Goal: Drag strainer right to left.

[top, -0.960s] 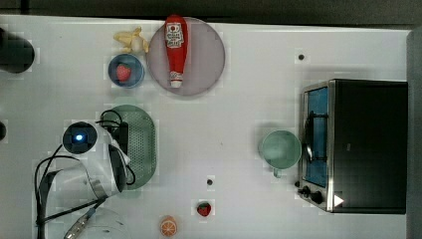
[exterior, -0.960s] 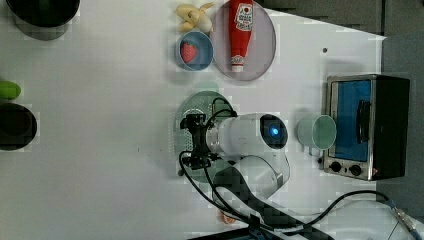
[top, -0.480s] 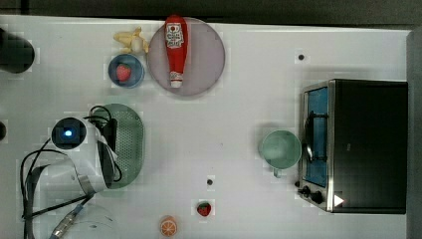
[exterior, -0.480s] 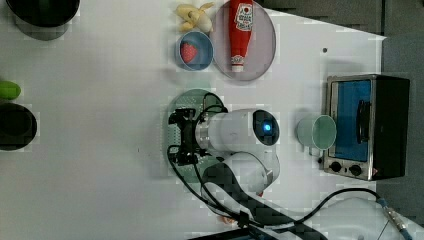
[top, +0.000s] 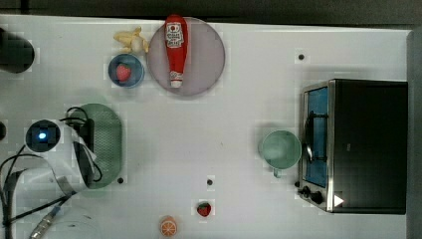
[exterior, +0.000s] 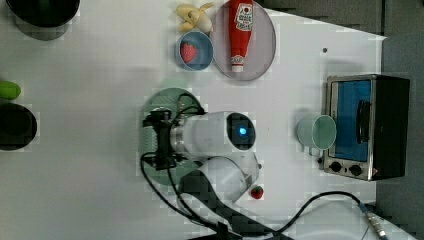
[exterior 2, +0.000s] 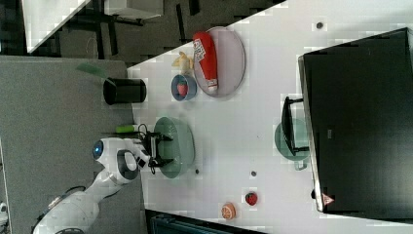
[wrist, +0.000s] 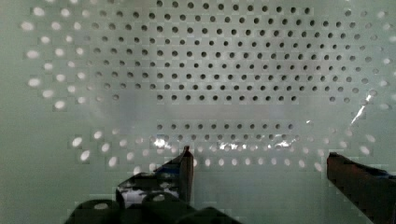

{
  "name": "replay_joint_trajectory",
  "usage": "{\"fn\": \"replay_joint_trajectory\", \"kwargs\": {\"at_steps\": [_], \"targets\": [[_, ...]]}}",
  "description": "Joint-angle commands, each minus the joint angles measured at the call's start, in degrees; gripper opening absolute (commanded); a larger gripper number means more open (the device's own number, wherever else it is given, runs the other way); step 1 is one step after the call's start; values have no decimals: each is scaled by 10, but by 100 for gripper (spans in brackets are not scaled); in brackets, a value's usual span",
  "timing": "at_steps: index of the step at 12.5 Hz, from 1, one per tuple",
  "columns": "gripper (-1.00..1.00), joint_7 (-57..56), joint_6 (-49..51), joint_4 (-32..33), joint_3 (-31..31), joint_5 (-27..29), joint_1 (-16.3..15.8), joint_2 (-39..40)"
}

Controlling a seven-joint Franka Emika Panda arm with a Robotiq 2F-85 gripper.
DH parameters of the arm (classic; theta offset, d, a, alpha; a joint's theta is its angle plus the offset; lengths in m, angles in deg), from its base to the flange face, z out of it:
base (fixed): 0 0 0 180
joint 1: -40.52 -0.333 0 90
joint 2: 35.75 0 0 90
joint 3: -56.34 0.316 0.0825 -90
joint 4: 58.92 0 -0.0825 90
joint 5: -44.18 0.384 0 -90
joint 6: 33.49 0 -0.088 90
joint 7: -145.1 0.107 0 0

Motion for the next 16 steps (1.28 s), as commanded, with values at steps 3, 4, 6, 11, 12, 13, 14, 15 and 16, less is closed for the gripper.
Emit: {"fn": "replay_joint_trajectory", "kwargs": {"at_steps": [3, 4, 6, 11, 12, 13, 14, 15, 16], "targets": [[100, 41, -3, -29, -8, 6, -23, 10], [100, 37, -3, -29, -10, 3, -23, 5], [100, -14, 40, -23, -21, -7, -23, -27], [100, -261, 190, -22, -132, -79, -17, -199], [100, -317, 216, -24, -167, -87, -15, -235], [100, -371, 242, -27, -203, -94, -12, -269], [100, -428, 269, -32, -240, -101, -9, -301], [100, -486, 294, -39, -277, -107, -6, -329], [100, -540, 330, -47, -315, -120, -2, -355]]}}
